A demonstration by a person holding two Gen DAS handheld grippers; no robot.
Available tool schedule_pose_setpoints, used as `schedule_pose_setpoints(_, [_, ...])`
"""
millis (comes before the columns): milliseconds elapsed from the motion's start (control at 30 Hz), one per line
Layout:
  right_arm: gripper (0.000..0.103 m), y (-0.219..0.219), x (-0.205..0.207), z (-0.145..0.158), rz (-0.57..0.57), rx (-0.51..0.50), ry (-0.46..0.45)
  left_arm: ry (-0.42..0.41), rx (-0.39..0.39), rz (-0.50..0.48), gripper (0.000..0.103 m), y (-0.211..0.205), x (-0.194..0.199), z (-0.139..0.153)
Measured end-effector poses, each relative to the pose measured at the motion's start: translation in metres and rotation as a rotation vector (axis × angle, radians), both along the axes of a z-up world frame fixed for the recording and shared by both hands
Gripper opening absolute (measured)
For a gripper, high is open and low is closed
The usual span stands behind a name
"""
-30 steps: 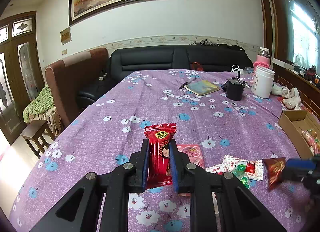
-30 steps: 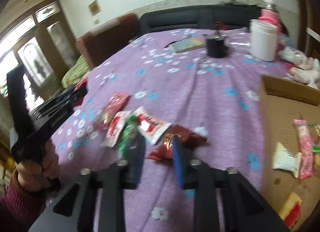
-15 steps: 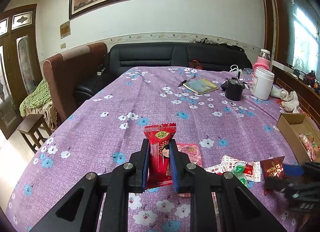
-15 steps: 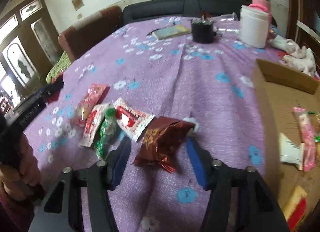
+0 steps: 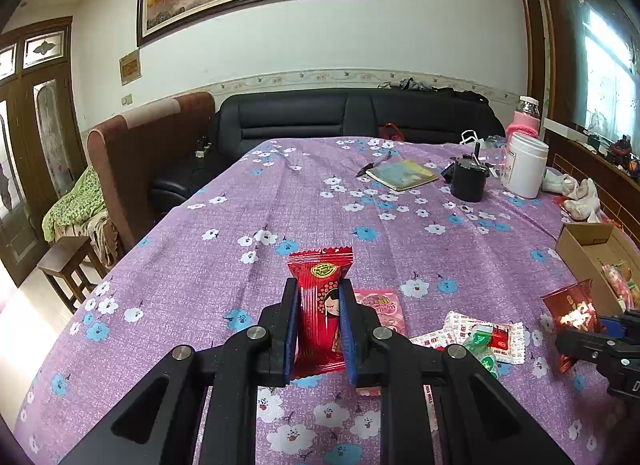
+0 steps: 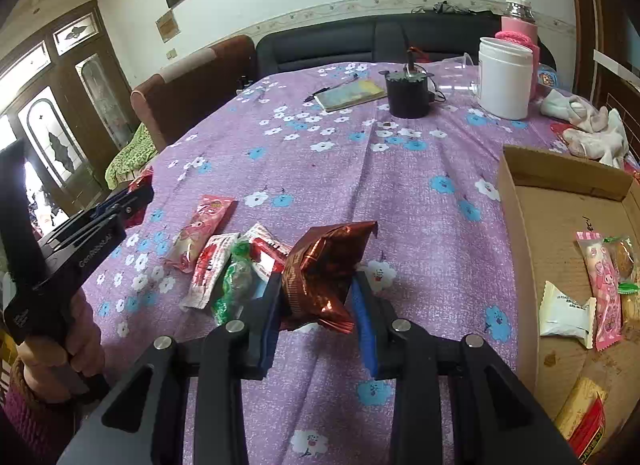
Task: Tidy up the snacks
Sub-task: 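Carry the red candy and red foil bag into the box and open both tools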
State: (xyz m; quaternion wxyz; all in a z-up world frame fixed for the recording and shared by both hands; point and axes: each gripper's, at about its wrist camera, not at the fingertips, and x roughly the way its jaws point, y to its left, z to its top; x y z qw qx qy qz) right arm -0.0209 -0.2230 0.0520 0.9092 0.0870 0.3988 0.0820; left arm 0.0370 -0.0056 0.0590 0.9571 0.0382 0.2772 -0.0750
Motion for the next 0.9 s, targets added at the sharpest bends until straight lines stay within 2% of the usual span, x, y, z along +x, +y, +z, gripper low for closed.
schedule_pose_setpoints(633, [0.032, -0.008, 0.000, 0.000, -0.014, 0.038, 0.005, -0.024, 0.023, -0.013, 0.019, -0.004, -0.005, 0.002])
schedule_pose_setpoints(900, [0.032, -0.010, -0.005, 0.006, -0.028, 0.044, -0.021, -0.071, 0.055, 0.003, 0.019, -0.005, -0.011, 0.005])
